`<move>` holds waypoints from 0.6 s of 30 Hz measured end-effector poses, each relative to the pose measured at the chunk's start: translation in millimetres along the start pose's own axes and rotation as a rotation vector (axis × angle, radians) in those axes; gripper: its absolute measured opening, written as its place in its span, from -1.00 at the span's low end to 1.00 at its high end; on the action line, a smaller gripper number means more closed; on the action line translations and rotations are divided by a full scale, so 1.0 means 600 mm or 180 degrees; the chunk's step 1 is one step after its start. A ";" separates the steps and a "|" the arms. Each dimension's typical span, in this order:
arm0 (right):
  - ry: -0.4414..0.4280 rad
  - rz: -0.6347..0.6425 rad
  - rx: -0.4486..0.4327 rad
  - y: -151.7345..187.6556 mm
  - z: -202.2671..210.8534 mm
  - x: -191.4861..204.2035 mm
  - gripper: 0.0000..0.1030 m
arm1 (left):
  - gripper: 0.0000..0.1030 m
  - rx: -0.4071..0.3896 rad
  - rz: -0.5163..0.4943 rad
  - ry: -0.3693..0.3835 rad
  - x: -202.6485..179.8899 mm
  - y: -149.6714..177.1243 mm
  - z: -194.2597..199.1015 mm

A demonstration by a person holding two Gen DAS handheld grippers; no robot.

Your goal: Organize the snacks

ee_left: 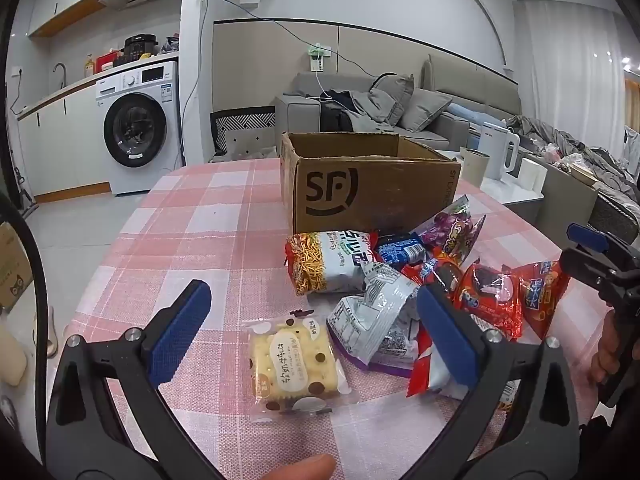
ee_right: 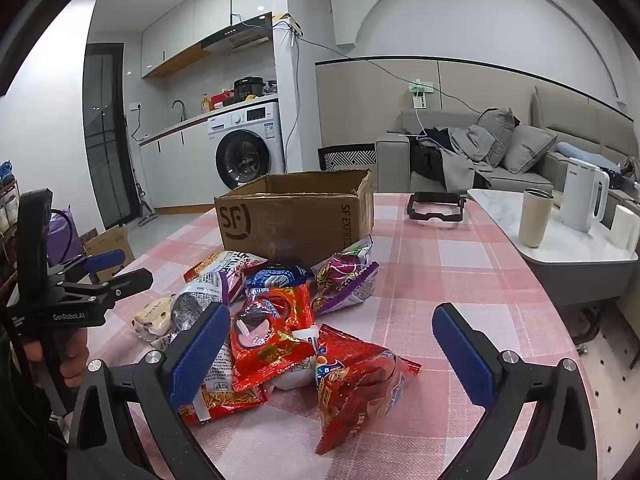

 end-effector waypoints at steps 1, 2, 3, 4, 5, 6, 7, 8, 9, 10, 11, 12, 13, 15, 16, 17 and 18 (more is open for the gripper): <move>0.0002 0.0007 0.0005 0.000 0.000 0.000 1.00 | 0.99 0.0005 0.0002 -0.0004 0.000 0.000 0.000; 0.0001 0.0011 -0.0003 0.000 0.000 0.001 1.00 | 0.99 0.0007 0.0004 -0.0009 0.000 0.001 0.000; 0.0000 0.0009 0.0000 0.000 0.000 0.001 1.00 | 0.99 0.0007 0.0005 -0.0015 -0.001 0.001 0.001; 0.0006 0.0007 0.0003 -0.001 0.000 0.001 1.00 | 0.99 0.0011 0.0008 -0.0014 0.001 0.005 0.001; 0.0014 0.0002 0.0008 -0.001 0.000 0.000 1.00 | 0.99 0.0016 0.0009 -0.0013 0.001 0.006 0.001; 0.0016 -0.0006 0.0015 -0.001 0.000 -0.001 1.00 | 0.99 0.0019 0.0011 -0.0012 0.000 0.008 0.002; 0.0017 -0.0013 0.0024 -0.004 -0.003 0.000 1.00 | 0.99 0.0021 0.0013 -0.0014 0.000 0.009 0.004; 0.0021 -0.0016 0.0024 -0.003 -0.005 -0.001 1.00 | 0.99 0.0023 0.0016 -0.0019 -0.001 0.010 0.006; 0.0022 -0.0019 0.0027 -0.003 -0.007 0.000 1.00 | 0.99 0.0066 0.0047 -0.0011 0.003 0.007 -0.006; 0.0013 -0.0007 0.0031 -0.002 -0.007 0.000 1.00 | 0.99 0.0070 0.0050 -0.0013 0.003 0.007 -0.006; 0.0015 -0.0008 0.0031 -0.002 -0.009 -0.001 1.00 | 0.99 0.0078 0.0053 -0.0014 0.002 0.008 -0.006; 0.0016 0.0000 0.0034 -0.002 -0.010 0.000 1.00 | 0.99 0.0087 0.0055 -0.0013 0.001 0.009 -0.006; 0.0012 -0.0001 0.0034 -0.002 -0.010 0.001 1.00 | 0.99 0.0090 0.0056 -0.0015 0.000 0.010 -0.005; 0.0009 0.0002 0.0030 -0.002 -0.011 0.000 1.00 | 0.99 0.0128 0.0079 -0.0016 0.006 0.007 -0.014; 0.0008 0.0006 0.0028 -0.001 -0.004 0.001 1.00 | 0.99 0.0131 0.0078 -0.0017 0.006 0.007 -0.015; 0.0010 0.0008 0.0030 -0.001 -0.004 0.002 1.00 | 0.99 0.0126 0.0082 -0.0015 0.006 0.007 -0.014; 0.0010 0.0011 0.0035 -0.001 -0.005 0.001 1.00 | 0.99 0.0128 0.0084 -0.0017 0.007 0.008 -0.014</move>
Point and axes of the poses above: each gripper's, at about its wrist camera, not at the fingertips, and z roughly against the way its jaws point, x to its left, y to its underside, the point moved 5 cm from there along -z, roughly the way its jaws point, and after that the axes turned 14 degrees about -x, right-handed, at the moved point
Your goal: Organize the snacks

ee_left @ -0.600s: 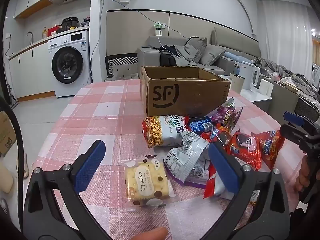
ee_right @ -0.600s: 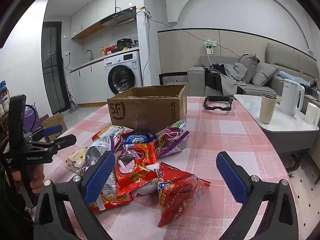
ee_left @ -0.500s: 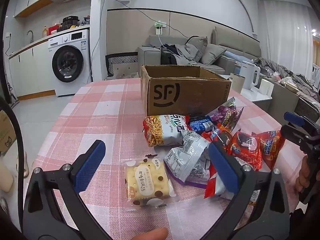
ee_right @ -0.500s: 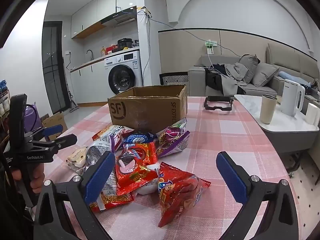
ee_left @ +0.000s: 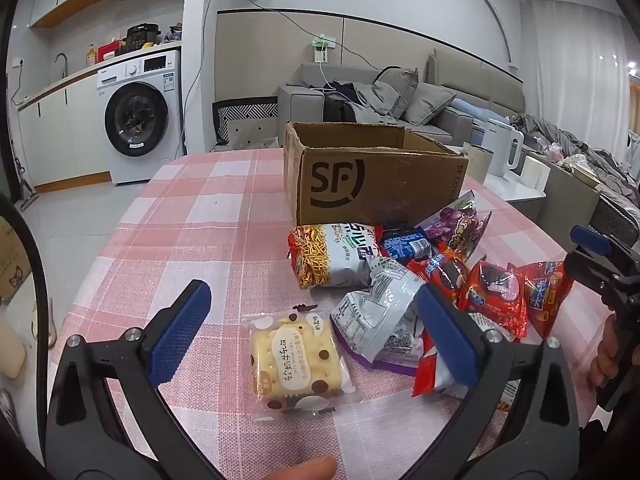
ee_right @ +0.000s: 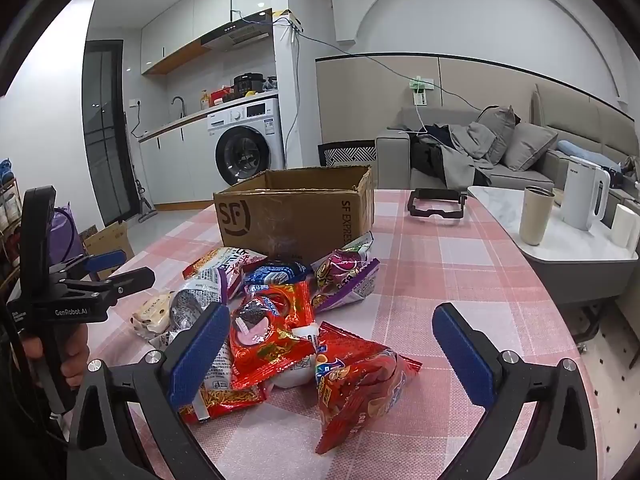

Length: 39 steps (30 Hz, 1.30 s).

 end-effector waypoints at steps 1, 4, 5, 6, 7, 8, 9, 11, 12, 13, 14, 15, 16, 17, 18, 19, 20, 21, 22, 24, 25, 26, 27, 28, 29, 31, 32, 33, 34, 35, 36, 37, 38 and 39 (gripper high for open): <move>0.0002 0.0001 0.0000 0.000 0.000 0.000 1.00 | 0.99 0.0001 0.0001 -0.0002 0.000 0.000 0.001; 0.0001 0.0006 -0.0002 0.000 0.000 0.001 1.00 | 0.99 0.0002 -0.0002 -0.0001 0.000 0.000 0.000; 0.0006 0.0007 -0.0002 0.000 0.000 0.001 1.00 | 0.99 0.0007 -0.0001 -0.0001 0.000 0.000 0.000; 0.0004 0.0008 -0.0002 0.000 0.000 0.001 1.00 | 0.99 0.0009 -0.0002 -0.0002 0.000 0.000 0.000; 0.0004 0.0009 -0.0005 0.001 0.000 0.001 1.00 | 0.99 0.0009 -0.0001 -0.0003 0.000 0.000 0.000; 0.0005 0.0008 -0.0008 0.002 -0.001 0.001 1.00 | 0.99 0.0007 0.0000 -0.0001 0.001 0.000 0.000; 0.0005 0.0008 -0.0005 0.002 -0.001 0.001 1.00 | 0.99 0.0007 0.0000 0.0000 0.001 0.000 0.000; 0.0007 0.0012 -0.0007 0.001 0.000 0.001 1.00 | 0.99 0.0007 0.0001 -0.0003 0.000 0.000 -0.001; 0.0001 0.0012 -0.0007 0.001 0.000 0.001 1.00 | 0.99 0.0006 0.0001 -0.0003 0.001 0.000 -0.001; 0.0006 0.0014 -0.0005 0.001 0.000 0.001 1.00 | 0.99 0.0011 0.0001 -0.0002 0.000 0.000 -0.001; 0.0008 0.0016 -0.0004 0.001 0.000 0.001 1.00 | 0.99 0.0010 0.0002 -0.0003 0.000 0.000 -0.001; 0.0015 0.0021 -0.0004 0.001 0.001 0.000 1.00 | 0.99 0.0009 0.0004 -0.0004 0.001 0.000 -0.001; 0.0020 0.0026 -0.0005 0.002 0.001 0.001 1.00 | 0.99 0.0010 0.0004 -0.0001 0.001 0.000 -0.001; 0.0019 0.0029 -0.0008 0.003 0.002 0.001 1.00 | 0.99 0.0013 0.0002 -0.0001 0.001 0.000 -0.002; 0.0018 0.0032 -0.0008 0.003 0.002 0.000 1.00 | 0.99 0.0014 0.0001 -0.0005 0.001 0.000 -0.001; 0.0022 0.0031 -0.0005 0.002 0.001 0.001 1.00 | 0.99 0.0011 0.0003 -0.0003 0.001 0.000 -0.001; 0.0025 0.0031 -0.0005 0.002 0.001 0.001 1.00 | 0.99 0.0012 0.0002 -0.0005 0.001 0.000 -0.001; 0.0024 0.0030 -0.0006 0.002 0.002 0.001 1.00 | 0.99 0.0013 0.0003 -0.0004 0.001 0.000 -0.001; 0.0029 0.0031 -0.0007 0.002 0.002 0.000 1.00 | 0.99 0.0013 0.0005 -0.0004 0.001 0.000 -0.001; 0.0026 0.0036 -0.0008 0.001 0.002 0.000 1.00 | 0.99 0.0020 0.0005 -0.0005 0.001 0.000 -0.002; 0.0030 0.0037 -0.0008 0.001 0.002 0.000 1.00 | 0.99 0.0020 0.0006 -0.0005 0.001 0.001 -0.002; 0.0034 0.0037 -0.0010 0.001 0.002 0.000 1.00 | 0.99 0.0023 0.0008 -0.0004 0.001 0.001 -0.002; 0.0032 0.0038 -0.0009 0.001 0.002 0.000 1.00 | 0.99 0.0022 0.0008 -0.0007 0.001 0.001 -0.002; 0.0036 0.0038 -0.0006 0.001 0.002 0.000 1.00 | 0.99 0.0020 0.0006 -0.0007 0.001 0.001 -0.002; 0.0045 0.0041 -0.0002 0.000 0.002 -0.001 1.00 | 0.99 0.0023 0.0006 -0.0003 0.001 0.001 -0.003; 0.0040 0.0043 0.0000 -0.001 0.002 -0.002 1.00 | 0.99 0.0025 0.0003 -0.0009 0.001 0.001 -0.002; 0.0046 0.0048 0.0001 -0.001 0.002 -0.003 1.00 | 0.99 0.0021 0.0006 -0.0006 0.002 0.001 -0.002; 0.0044 0.0047 -0.0001 -0.001 0.002 -0.003 1.00 | 0.99 0.0022 0.0005 -0.0007 0.002 0.001 -0.003; 0.0043 0.0049 0.0001 -0.002 0.001 -0.004 1.00 | 0.99 0.0024 0.0005 -0.0006 0.002 0.001 -0.003; 0.0043 0.0048 0.0003 -0.002 0.001 -0.004 1.00 | 0.99 0.0024 0.0006 -0.0004 0.002 0.001 -0.003; 0.0046 0.0050 0.0002 -0.002 0.002 -0.003 1.00 | 0.99 0.0022 0.0006 -0.0006 0.002 0.001 -0.003; 0.0047 0.0051 0.0002 -0.003 0.003 -0.004 1.00 | 0.99 0.0022 0.0006 -0.0005 0.002 0.001 -0.003; 0.0045 0.0051 0.0001 -0.003 0.003 -0.003 1.00 | 0.99 0.0024 0.0006 -0.0001 0.002 0.001 -0.003; 0.0042 0.0050 0.0003 -0.003 0.003 -0.003 1.00 | 0.99 0.0024 0.0005 -0.0002 0.002 0.001 -0.003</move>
Point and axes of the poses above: each gripper's, at about its wrist camera, not at the fingertips, and z roughly against the way its jaws point, x to its left, y to its underside, the point moved 5 cm from there along -z, roughly the way its jaws point, and after that the axes turned 14 degrees about -x, right-handed, at the moved point
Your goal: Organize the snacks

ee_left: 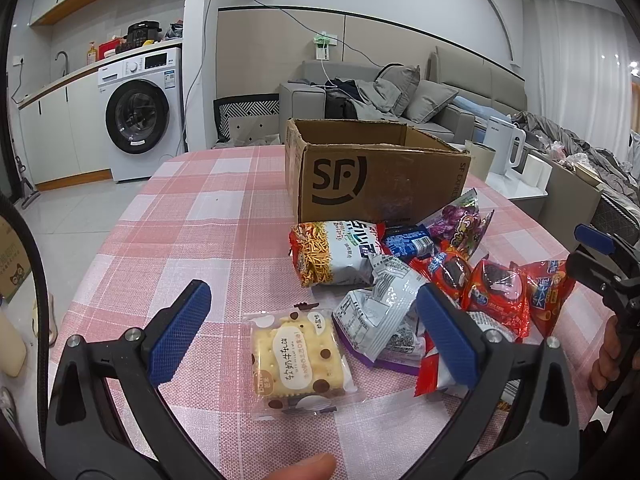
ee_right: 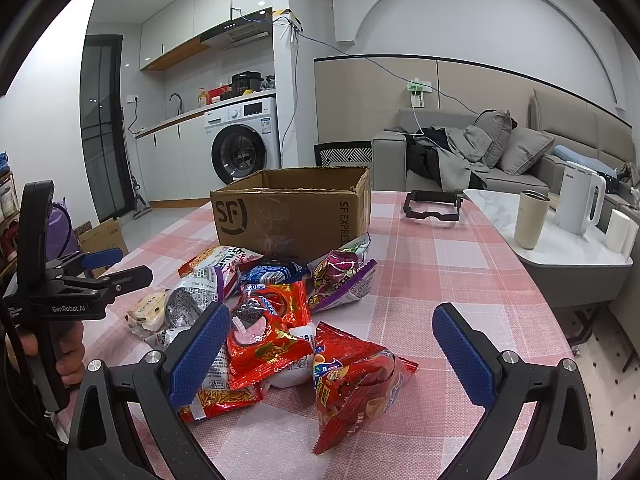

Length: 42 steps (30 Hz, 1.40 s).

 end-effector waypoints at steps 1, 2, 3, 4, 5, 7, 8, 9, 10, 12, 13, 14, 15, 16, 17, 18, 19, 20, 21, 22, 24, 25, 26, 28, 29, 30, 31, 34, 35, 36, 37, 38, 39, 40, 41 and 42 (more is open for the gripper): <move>-0.0001 0.0002 0.0000 0.000 0.000 0.001 1.00 | 0.99 -0.0001 0.0001 -0.0005 0.000 0.000 0.000; -0.0002 0.0001 -0.0002 -0.001 0.000 -0.001 1.00 | 0.99 0.0000 0.0002 -0.0004 0.000 0.000 0.000; 0.0005 0.0006 -0.0004 -0.001 0.001 0.001 1.00 | 0.99 0.0001 0.0002 -0.0004 0.000 0.000 0.000; -0.0005 0.0004 -0.0002 -0.001 0.000 0.002 1.00 | 0.99 0.0001 0.0003 -0.0003 0.000 0.000 0.000; -0.0008 0.0005 -0.0003 -0.001 0.000 0.002 1.00 | 0.99 0.0000 0.0002 -0.0004 0.000 0.000 0.000; -0.0008 0.0006 -0.0001 -0.001 0.000 0.001 1.00 | 0.99 0.0002 0.0001 -0.0002 0.000 0.000 0.000; -0.0007 0.0005 -0.0002 -0.001 0.000 0.001 1.00 | 0.99 0.0002 0.0001 -0.0004 0.000 0.000 0.000; -0.0009 0.0006 -0.0003 -0.001 -0.001 0.002 1.00 | 0.99 0.0002 0.0000 -0.0004 0.000 0.000 -0.001; -0.0011 0.0007 0.0000 -0.001 0.000 0.002 1.00 | 0.99 0.0006 0.0000 -0.0003 0.000 0.000 -0.001; -0.0013 0.0006 0.0003 0.000 0.000 0.002 1.00 | 0.99 0.0005 0.0002 -0.0006 0.000 0.000 0.000; -0.0023 0.0002 0.0010 0.000 0.000 0.004 1.00 | 0.99 0.0000 0.0001 -0.0004 0.000 0.000 -0.001; -0.0011 0.0017 0.0009 0.001 0.000 0.006 1.00 | 0.99 0.0000 0.0001 -0.0004 0.000 0.000 -0.001; 0.0005 0.0026 0.0008 0.001 0.000 0.006 1.00 | 0.99 0.0005 0.0001 -0.0004 0.000 0.000 -0.001; 0.0018 0.0032 0.0007 0.001 0.000 0.006 1.00 | 0.99 0.0005 0.0001 -0.0004 0.000 0.000 -0.001; 0.0023 0.0035 0.0007 0.001 0.000 0.006 1.00 | 0.99 0.0004 -0.0001 -0.0003 -0.001 0.000 -0.001; 0.0036 0.0038 0.0005 0.001 0.000 0.005 1.00 | 0.99 0.0006 -0.0002 -0.0002 0.000 0.000 -0.001; 0.0038 0.0036 0.0004 0.002 0.000 0.005 1.00 | 0.99 0.0007 -0.0001 -0.0003 -0.001 0.000 -0.001; 0.0042 0.0032 0.0003 0.001 0.000 0.005 1.00 | 0.99 0.0006 0.0000 -0.0005 -0.001 0.000 -0.001; 0.0050 0.0027 0.0003 0.001 0.000 0.004 1.00 | 0.99 0.0007 0.0001 -0.0005 0.000 0.000 -0.001; 0.0048 0.0021 0.0006 0.001 0.000 0.003 1.00 | 0.99 0.0008 0.0001 -0.0003 -0.001 0.000 -0.001; 0.0050 0.0007 0.0031 0.002 -0.003 0.002 1.00 | 0.99 0.0007 0.0000 -0.0002 -0.001 0.000 -0.001; 0.0057 0.0004 0.0037 0.002 -0.004 0.001 1.00 | 0.99 0.0007 -0.0001 -0.0003 -0.001 0.001 -0.001; 0.0049 -0.0002 0.0042 0.002 -0.004 0.001 1.00 | 0.99 0.0008 -0.0002 -0.0003 -0.001 0.001 -0.001; 0.0042 -0.0003 0.0035 0.002 -0.003 0.001 1.00 | 0.99 0.0017 -0.0002 -0.0009 0.001 0.005 -0.003; 0.0040 0.0000 0.0032 0.002 -0.003 0.001 1.00 | 0.99 0.0023 -0.0002 -0.0007 0.002 0.006 -0.003; 0.0042 0.0005 0.0030 0.002 -0.003 0.002 1.00 | 0.99 0.0027 -0.0004 -0.0015 0.002 0.007 -0.003; 0.0044 0.0002 0.0029 0.002 -0.002 0.001 1.00 | 0.99 0.0025 -0.0004 -0.0027 0.003 0.008 -0.002; 0.0054 -0.0010 0.0022 0.001 -0.002 0.000 1.00 | 0.99 0.0027 -0.0010 -0.0020 0.003 0.009 -0.001; 0.0056 -0.0021 0.0024 0.001 -0.003 -0.001 1.00 | 0.99 0.0032 -0.0016 -0.0015 0.003 0.009 -0.001; 0.0059 -0.0026 0.0023 0.001 -0.003 -0.002 1.00 | 0.99 0.0037 -0.0022 -0.0014 0.001 0.008 -0.002; 0.0067 -0.0035 0.0020 0.001 -0.002 -0.003 1.00 | 0.99 0.0040 -0.0025 -0.0012 0.000 0.007 -0.001; 0.0069 -0.0042 0.0019 0.000 -0.002 -0.004 1.00 | 0.99 0.0038 -0.0024 -0.0005 0.000 0.007 -0.001; 0.0068 -0.0051 0.0019 0.001 -0.002 -0.005 1.00 | 0.99 0.0033 -0.0020 0.0014 0.000 0.008 0.000; 0.0069 -0.0058 0.0021 0.001 -0.002 -0.006 1.00 | 0.99 0.0033 -0.0019 0.0026 -0.002 0.006 0.000; 0.0073 -0.0066 0.0027 0.001 -0.003 -0.007 1.00 | 0.99 0.0035 -0.0024 0.0024 -0.003 0.006 -0.001; 0.0076 -0.0072 0.0041 0.002 -0.004 -0.008 1.00 | 0.99 0.0038 -0.0032 0.0018 -0.003 0.006 0.000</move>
Point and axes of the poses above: each gripper's, at about its wrist camera, not at the fingertips, and z roughly against the way its jaws point, x to its left, y to its underside, the point moved 5 cm from there along -z, roughly the way its jaws point, and after that the axes turned 14 degrees about -x, right-handed, at the moved point
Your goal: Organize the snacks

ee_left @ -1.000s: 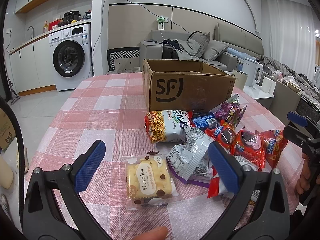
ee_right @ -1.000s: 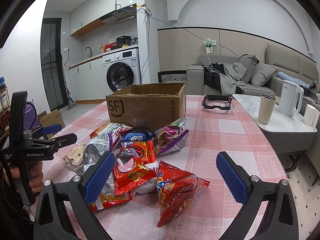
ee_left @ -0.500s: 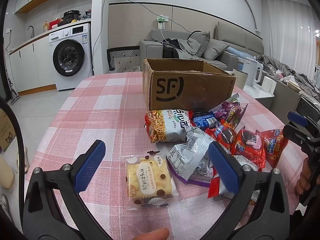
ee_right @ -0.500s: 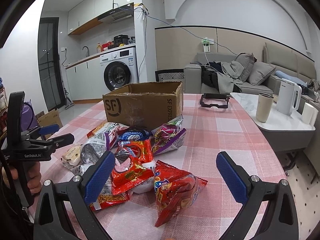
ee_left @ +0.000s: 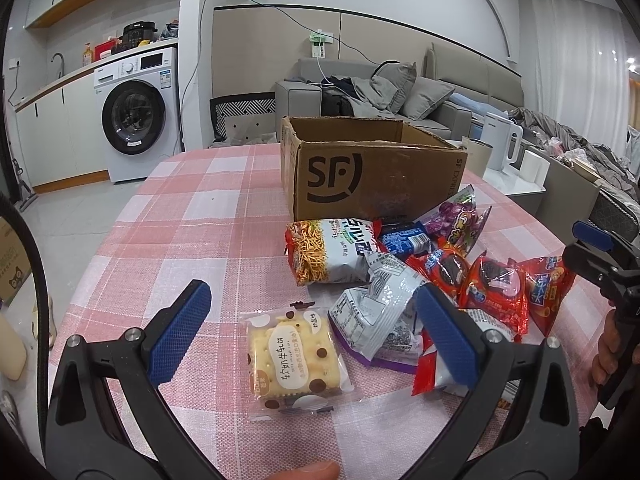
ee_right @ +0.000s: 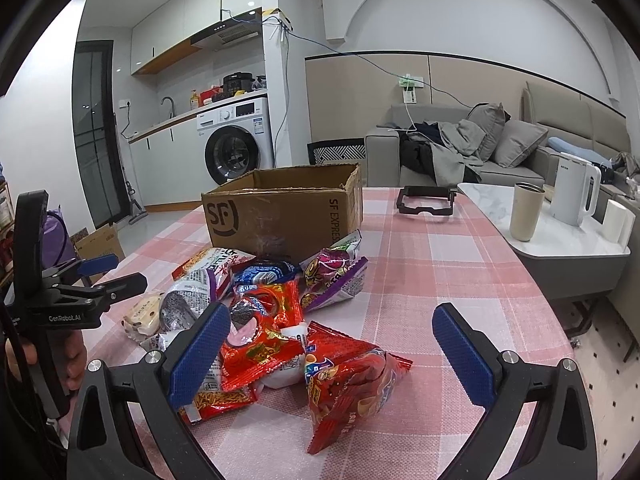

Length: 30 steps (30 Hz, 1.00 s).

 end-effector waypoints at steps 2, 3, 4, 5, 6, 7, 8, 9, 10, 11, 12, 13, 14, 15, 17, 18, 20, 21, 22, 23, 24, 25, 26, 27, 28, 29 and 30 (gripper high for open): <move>0.0002 -0.0006 0.0031 0.001 -0.003 -0.001 1.00 | 0.99 0.0009 -0.0013 0.0021 -0.003 -0.001 -0.001; -0.0007 -0.0009 0.0052 0.002 -0.005 0.000 1.00 | 0.99 0.0023 -0.0021 0.0019 -0.004 0.000 -0.002; -0.0021 -0.0012 0.0074 0.004 -0.007 0.000 1.00 | 0.99 0.0037 -0.0026 0.0018 -0.004 0.000 -0.003; -0.0024 -0.0014 0.0097 0.005 -0.009 0.000 1.00 | 0.99 0.0053 -0.0027 0.0032 -0.005 0.000 -0.005; -0.0028 -0.0017 0.0135 0.007 -0.013 0.000 1.00 | 0.99 0.0069 -0.0021 0.0042 -0.005 0.000 -0.006; -0.0045 -0.0025 0.0173 0.008 -0.018 0.000 1.00 | 0.99 0.0084 -0.0015 0.0035 -0.004 0.001 -0.008; -0.0041 -0.0029 0.0226 0.010 -0.024 -0.001 1.00 | 0.99 0.0094 -0.0004 0.0031 -0.003 0.001 -0.009; -0.0036 -0.0034 0.0273 0.013 -0.029 -0.003 0.99 | 0.99 0.0110 0.0008 0.0022 -0.001 0.002 -0.011; -0.0035 -0.0039 0.0309 0.016 -0.032 -0.002 0.99 | 0.99 0.0123 0.0014 -0.0002 0.001 0.002 -0.013; -0.0037 -0.0048 0.0342 0.018 -0.035 -0.003 0.99 | 0.99 0.0136 0.0025 -0.0029 0.003 0.003 -0.014; -0.0039 -0.0061 0.0370 0.020 -0.038 -0.004 0.99 | 0.99 0.0169 0.0022 -0.0043 0.005 0.005 -0.016; -0.0027 -0.0060 0.0389 0.022 -0.040 -0.005 0.99 | 0.99 0.0219 -0.0007 -0.0054 0.005 0.007 -0.019; -0.0022 -0.0040 0.0402 0.024 -0.040 -0.005 1.00 | 0.99 0.0263 -0.0039 -0.0061 0.006 0.010 -0.021; -0.0009 0.0010 0.0434 0.026 -0.040 -0.004 0.99 | 0.99 0.0283 -0.0061 -0.0072 0.007 0.011 -0.022; 0.0032 0.0063 0.0463 0.029 -0.039 -0.005 1.00 | 0.99 0.0304 -0.0058 -0.0106 0.011 0.012 -0.024; 0.0026 0.0073 0.0506 0.031 -0.041 -0.005 1.00 | 0.99 0.0331 -0.0047 -0.0090 0.013 0.012 -0.026; -0.0012 0.0034 0.0612 0.036 -0.043 -0.008 1.00 | 0.99 0.0383 -0.0013 -0.0058 0.017 0.015 -0.028; -0.0019 0.0014 0.0636 0.037 -0.044 -0.009 1.00 | 0.99 0.0415 -0.0004 -0.0067 0.020 0.016 -0.029; -0.0020 -0.0008 0.0684 0.040 -0.046 -0.012 1.00 | 0.99 0.0452 0.0002 -0.0069 0.022 0.018 -0.031; -0.0011 -0.0027 0.0730 0.043 -0.048 -0.014 1.00 | 0.99 0.0479 0.0012 -0.0043 0.023 0.020 -0.032; -0.0017 -0.0060 0.0776 0.047 -0.051 -0.016 1.00 | 0.99 0.0529 0.0011 -0.0014 0.024 0.023 -0.035; -0.0040 -0.0097 0.0814 0.051 -0.053 -0.019 0.99 | 0.99 0.0554 -0.0001 -0.0008 0.024 0.024 -0.035; -0.0038 -0.0115 0.0836 0.053 -0.055 -0.021 0.99 | 0.99 0.0571 -0.0014 -0.0022 0.026 0.026 -0.037; -0.0034 -0.0123 0.0853 0.055 -0.057 -0.022 0.98 | 0.99 0.0607 -0.0030 -0.0036 0.028 0.029 -0.040; -0.0037 -0.0122 0.0859 0.057 -0.057 -0.022 0.95 | 0.99 0.0637 -0.0039 -0.0028 0.028 0.032 -0.043; -0.0028 -0.0115 0.0878 0.059 -0.058 -0.023 0.92 | 0.98 0.0680 -0.0043 -0.0029 0.029 0.036 -0.046; -0.0027 -0.0114 0.0905 0.062 -0.060 -0.024 0.81 | 0.94 0.0732 -0.0039 -0.0029 0.030 0.040 -0.050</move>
Point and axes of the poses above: each gripper's, at about its wrist camera, not at the fingertips, and z roughly against the way its jaws point, x to its left, y to its underside, the point moved 5 cm from there along -z, roughly the way its jaws point, and after that the axes turned 14 degrees about -x, right-handed, at the moved point
